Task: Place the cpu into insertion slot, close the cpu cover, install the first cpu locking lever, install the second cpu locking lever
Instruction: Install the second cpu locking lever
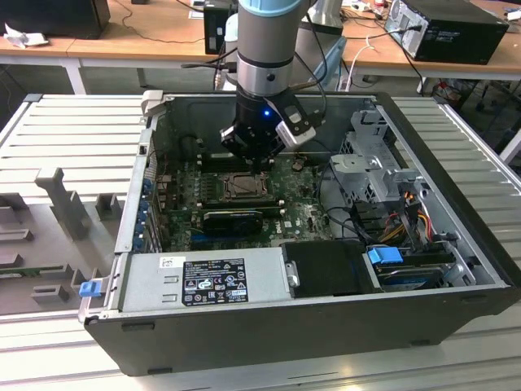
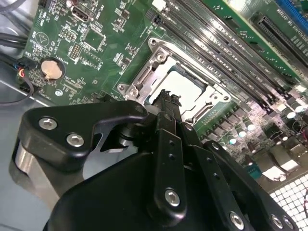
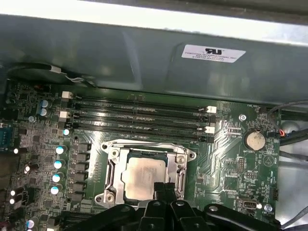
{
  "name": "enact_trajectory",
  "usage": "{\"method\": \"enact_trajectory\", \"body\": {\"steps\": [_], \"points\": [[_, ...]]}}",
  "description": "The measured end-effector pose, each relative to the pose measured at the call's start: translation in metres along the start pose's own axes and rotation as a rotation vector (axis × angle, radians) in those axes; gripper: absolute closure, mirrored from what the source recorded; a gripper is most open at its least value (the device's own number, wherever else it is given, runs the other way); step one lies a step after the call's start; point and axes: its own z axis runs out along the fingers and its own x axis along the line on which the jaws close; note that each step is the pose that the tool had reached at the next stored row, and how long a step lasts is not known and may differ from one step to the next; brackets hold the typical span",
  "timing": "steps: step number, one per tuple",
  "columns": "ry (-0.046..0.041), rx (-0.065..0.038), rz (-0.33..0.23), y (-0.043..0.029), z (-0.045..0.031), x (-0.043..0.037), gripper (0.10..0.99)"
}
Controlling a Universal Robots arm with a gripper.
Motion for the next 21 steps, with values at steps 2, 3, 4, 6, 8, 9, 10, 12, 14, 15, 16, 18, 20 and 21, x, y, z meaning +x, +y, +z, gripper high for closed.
{"method": "enact_trajectory", "body": {"steps": [2, 3, 4, 6, 8, 9, 10, 12, 14, 15, 16, 18, 20, 21], "points": [[0.0, 0.0, 0.0, -0.0021, -0.0001, 0.0002, 0.98], [0.0001, 0.0, 0.0, -0.004, -0.0002, 0.0004, 0.98], [0.0, 0.0, 0.0, -0.0061, -0.0003, 0.0006, 0.98], [0.0001, 0.0, 0.0, -0.0086, -0.0004, 0.0008, 0.98], [0.0, 0.0, 0.0, -0.011, -0.0005, 0.0011, 0.98], [0.0001, 0.0, 0.0, -0.0132, -0.0007, 0.0013, 0.98], [0.0, 0.0, 0.0, -0.0141, -0.0007, 0.0014, 0.98], [0.0001, 0.0, 0.0, -0.0143, -0.001, 0.0014, 0.98], [0.0001, 0.0, 0.0, -0.0144, -0.0025, 0.0014, 0.98], [0.0, 0.0, 0.0, -0.0146, -0.0026, 0.0014, 0.98], [0.0, 0.0, 0.0, -0.0149, -0.0027, 0.0014, 0.98], [0.0001, 0.0, 0.0, -0.0172, -0.0028, 0.0016, 0.98], [0.0098, -0.005, 0.001, -0.0222, -0.0021, 0.0021, 0.98], [0.0115, -0.014, 0.001, -0.024, -0.0022, 0.0023, 0.98]]}}
